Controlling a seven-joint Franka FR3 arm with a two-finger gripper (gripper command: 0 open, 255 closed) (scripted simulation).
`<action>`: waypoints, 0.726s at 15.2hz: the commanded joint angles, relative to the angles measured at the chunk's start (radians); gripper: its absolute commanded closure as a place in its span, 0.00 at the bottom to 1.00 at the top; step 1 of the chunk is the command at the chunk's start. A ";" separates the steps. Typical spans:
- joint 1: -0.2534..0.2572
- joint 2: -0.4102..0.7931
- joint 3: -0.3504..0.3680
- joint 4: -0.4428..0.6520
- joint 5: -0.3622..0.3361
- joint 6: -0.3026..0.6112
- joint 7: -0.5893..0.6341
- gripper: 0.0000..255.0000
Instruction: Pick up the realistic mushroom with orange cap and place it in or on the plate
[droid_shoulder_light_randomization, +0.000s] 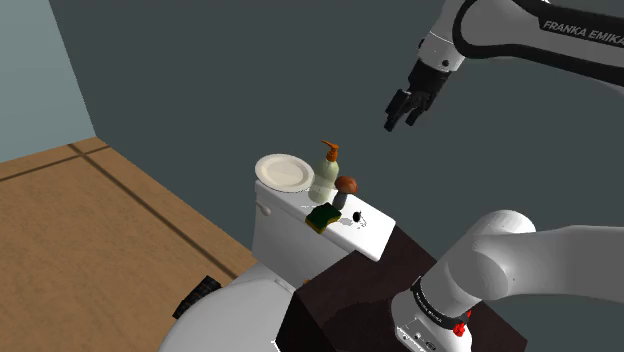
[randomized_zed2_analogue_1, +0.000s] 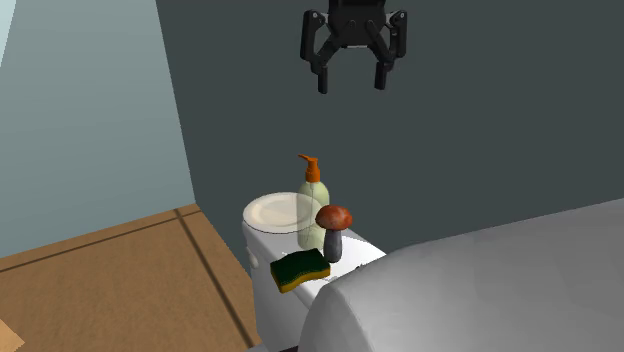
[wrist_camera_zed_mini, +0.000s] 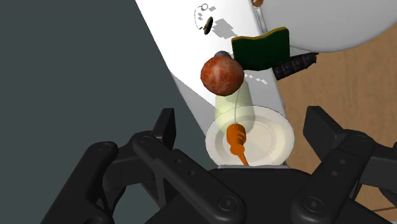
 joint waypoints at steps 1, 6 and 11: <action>0.000 0.000 0.000 0.000 0.000 0.000 0.000 0.00; 0.018 0.130 0.100 -0.060 -0.094 0.118 0.027 0.00; 0.019 0.289 0.196 -0.102 -0.218 0.229 0.085 0.00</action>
